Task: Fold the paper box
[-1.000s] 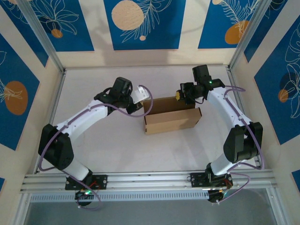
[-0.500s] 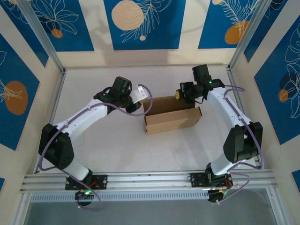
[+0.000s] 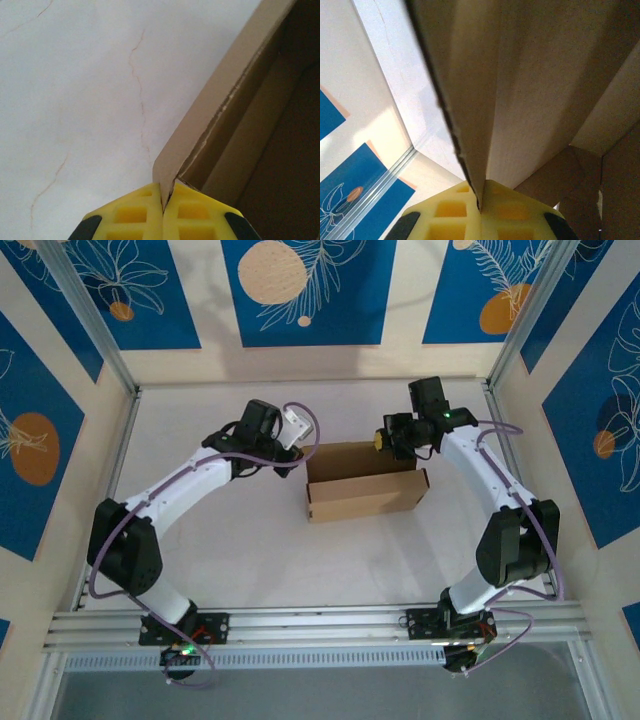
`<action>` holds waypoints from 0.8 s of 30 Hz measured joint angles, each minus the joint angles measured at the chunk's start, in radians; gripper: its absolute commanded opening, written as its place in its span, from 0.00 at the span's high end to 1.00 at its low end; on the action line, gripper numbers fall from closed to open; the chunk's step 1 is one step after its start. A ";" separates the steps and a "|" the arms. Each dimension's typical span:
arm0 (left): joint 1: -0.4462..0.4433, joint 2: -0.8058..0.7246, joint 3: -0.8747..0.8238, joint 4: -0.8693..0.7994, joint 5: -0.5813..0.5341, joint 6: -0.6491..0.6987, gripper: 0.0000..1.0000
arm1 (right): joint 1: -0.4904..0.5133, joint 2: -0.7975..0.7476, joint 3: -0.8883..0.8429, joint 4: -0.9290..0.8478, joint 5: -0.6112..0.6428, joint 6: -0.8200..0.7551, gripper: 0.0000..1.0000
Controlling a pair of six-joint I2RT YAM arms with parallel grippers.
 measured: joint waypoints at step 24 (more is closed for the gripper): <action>-0.002 0.019 -0.103 0.293 0.086 -0.569 0.67 | 0.008 0.015 0.024 0.000 0.082 0.034 0.98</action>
